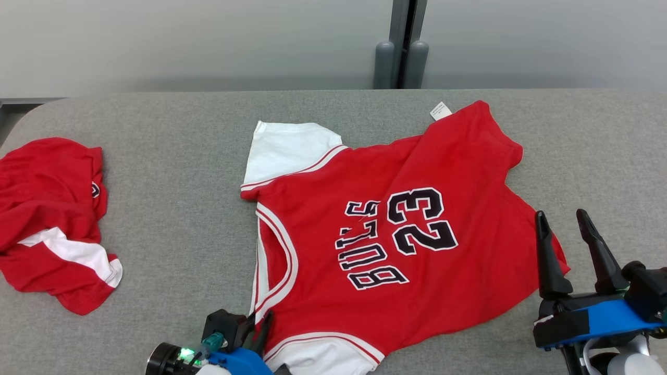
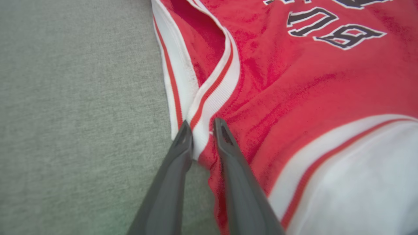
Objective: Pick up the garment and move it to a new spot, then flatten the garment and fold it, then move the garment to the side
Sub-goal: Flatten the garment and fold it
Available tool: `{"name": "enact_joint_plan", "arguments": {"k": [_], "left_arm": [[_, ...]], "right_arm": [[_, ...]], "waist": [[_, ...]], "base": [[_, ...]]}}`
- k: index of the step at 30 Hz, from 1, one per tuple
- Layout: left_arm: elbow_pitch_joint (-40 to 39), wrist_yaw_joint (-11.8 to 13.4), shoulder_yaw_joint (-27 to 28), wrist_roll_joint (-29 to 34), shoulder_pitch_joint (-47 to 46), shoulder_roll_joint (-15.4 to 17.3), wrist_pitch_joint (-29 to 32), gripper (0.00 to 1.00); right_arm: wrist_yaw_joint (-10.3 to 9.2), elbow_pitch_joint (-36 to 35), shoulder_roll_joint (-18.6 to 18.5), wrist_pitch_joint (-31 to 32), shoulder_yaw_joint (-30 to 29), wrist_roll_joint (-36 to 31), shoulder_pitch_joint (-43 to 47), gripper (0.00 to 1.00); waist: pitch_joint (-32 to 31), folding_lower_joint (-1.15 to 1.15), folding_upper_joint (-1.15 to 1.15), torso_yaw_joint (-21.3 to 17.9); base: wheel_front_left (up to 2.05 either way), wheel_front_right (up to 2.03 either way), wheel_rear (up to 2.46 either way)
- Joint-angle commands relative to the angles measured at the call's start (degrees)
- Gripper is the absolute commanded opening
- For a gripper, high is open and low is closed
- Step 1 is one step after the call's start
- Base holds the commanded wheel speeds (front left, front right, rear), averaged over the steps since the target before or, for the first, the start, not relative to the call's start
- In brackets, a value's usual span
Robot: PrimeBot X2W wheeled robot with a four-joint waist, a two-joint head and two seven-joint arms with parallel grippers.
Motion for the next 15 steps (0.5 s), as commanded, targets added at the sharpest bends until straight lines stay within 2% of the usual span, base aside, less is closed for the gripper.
{"name": "enact_joint_plan", "arguments": {"k": [1,10,15], "left_arm": [[1.01,-0.12,-0.46,0.16,-1.01,0.06,-0.47,0.0],[-2.32,0.78,2.3,-0.39,-9.09,1.64,-4.57,0.0],[-3.99,0.97,3.7,-0.36,-14.41,3.41,-4.58,0.0]], "right_arm": [[0.04,-0.54,0.04,0.24,-0.02,-0.26,-0.64,1.0],[0.04,-1.36,0.04,0.25,-0.65,-0.39,-0.93,1.0],[0.04,-1.13,0.03,-0.2,-0.83,-0.03,-1.96,1.0]], "waist": [[-0.06,0.0,0.0,-0.03],[0.66,0.0,0.0,-0.23],[2.5,0.0,0.0,-1.4]], "base": [[0.0,0.0,0.0],[0.0,0.0,0.0],[0.0,0.0,0.0]]}}
